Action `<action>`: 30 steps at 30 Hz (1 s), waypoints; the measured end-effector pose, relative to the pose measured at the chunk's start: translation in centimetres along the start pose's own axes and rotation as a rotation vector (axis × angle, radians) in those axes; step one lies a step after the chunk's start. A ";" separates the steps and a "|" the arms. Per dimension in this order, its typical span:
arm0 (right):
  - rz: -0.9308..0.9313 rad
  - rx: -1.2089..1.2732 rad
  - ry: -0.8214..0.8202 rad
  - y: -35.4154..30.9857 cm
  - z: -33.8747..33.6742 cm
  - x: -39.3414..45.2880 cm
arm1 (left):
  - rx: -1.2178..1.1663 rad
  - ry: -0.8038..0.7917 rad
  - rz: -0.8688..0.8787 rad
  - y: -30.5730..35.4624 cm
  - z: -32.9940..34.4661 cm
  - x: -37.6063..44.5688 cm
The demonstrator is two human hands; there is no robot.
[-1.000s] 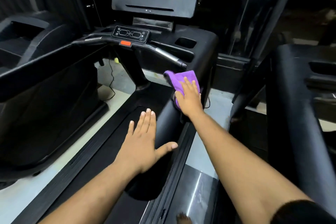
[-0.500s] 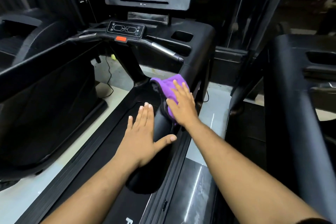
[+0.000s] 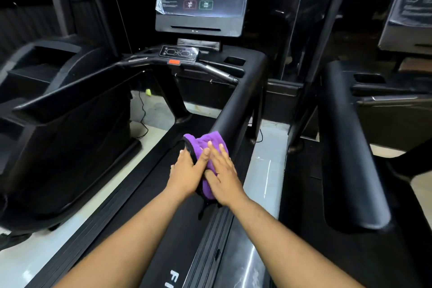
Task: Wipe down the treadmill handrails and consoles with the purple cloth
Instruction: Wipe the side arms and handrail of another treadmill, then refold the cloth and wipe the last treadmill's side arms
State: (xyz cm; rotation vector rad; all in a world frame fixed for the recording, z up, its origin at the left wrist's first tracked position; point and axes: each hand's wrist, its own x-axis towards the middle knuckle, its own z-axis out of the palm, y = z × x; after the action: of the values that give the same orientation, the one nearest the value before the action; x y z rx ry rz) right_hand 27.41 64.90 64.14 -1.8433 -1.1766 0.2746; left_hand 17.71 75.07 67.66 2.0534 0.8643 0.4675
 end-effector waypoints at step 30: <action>0.285 0.675 -0.247 -13.3 16.6 -10.5 | -0.277 0.494 -0.375 -14.4 -18.4 -25.9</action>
State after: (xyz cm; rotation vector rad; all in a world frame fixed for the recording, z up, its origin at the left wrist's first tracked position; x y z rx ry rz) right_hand 3.94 67.65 62.36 -1.3844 -0.8269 0.9595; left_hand -17.03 72.62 66.11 1.4947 1.3600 0.8478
